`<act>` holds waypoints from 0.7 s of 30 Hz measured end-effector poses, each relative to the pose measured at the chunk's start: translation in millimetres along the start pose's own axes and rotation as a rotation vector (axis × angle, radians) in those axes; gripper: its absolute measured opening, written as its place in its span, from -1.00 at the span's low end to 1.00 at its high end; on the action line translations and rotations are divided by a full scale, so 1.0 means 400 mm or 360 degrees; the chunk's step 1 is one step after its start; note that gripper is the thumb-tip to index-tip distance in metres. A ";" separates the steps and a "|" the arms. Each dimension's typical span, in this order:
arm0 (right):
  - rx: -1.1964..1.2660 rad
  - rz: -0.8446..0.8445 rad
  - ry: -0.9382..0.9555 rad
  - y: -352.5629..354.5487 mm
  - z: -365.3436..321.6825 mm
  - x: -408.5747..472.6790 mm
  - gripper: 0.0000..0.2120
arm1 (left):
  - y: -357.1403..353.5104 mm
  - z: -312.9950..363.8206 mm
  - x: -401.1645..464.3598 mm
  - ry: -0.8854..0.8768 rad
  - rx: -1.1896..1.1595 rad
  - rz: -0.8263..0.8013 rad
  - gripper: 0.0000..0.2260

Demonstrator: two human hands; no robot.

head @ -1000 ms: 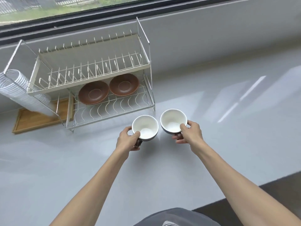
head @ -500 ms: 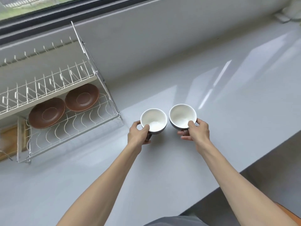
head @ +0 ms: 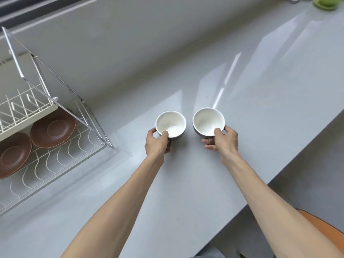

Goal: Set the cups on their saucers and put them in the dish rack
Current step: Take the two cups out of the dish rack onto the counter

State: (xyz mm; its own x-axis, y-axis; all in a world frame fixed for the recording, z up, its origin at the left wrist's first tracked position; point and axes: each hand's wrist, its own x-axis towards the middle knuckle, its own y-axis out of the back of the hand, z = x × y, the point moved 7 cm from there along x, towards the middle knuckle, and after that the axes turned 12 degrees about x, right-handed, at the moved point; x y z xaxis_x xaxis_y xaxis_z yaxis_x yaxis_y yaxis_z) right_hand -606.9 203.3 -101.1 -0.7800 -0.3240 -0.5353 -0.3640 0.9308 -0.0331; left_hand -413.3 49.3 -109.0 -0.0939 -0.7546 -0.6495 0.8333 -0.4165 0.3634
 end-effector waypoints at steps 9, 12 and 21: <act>-0.0003 0.0024 -0.0004 0.003 0.012 0.017 -0.63 | -0.018 0.005 0.010 0.0007 -0.0026 -0.0031 -0.60; -0.0002 0.0032 -0.0003 0.003 0.017 0.018 -0.63 | -0.021 0.006 0.012 -0.0004 -0.0020 -0.0036 -0.65; 0.0016 0.0042 -0.0013 0.000 0.033 0.022 -0.64 | -0.024 0.003 0.010 -0.0005 0.0043 -0.0046 -0.57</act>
State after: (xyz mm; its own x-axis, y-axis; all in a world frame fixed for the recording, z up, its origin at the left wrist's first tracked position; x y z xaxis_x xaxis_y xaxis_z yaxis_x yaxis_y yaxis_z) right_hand -607.1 202.7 -117.1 -0.7851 -0.2977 -0.5432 -0.3378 0.9408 -0.0273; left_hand -422.2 49.9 -114.3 -0.1194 -0.7434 -0.6581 0.8152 -0.4517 0.3625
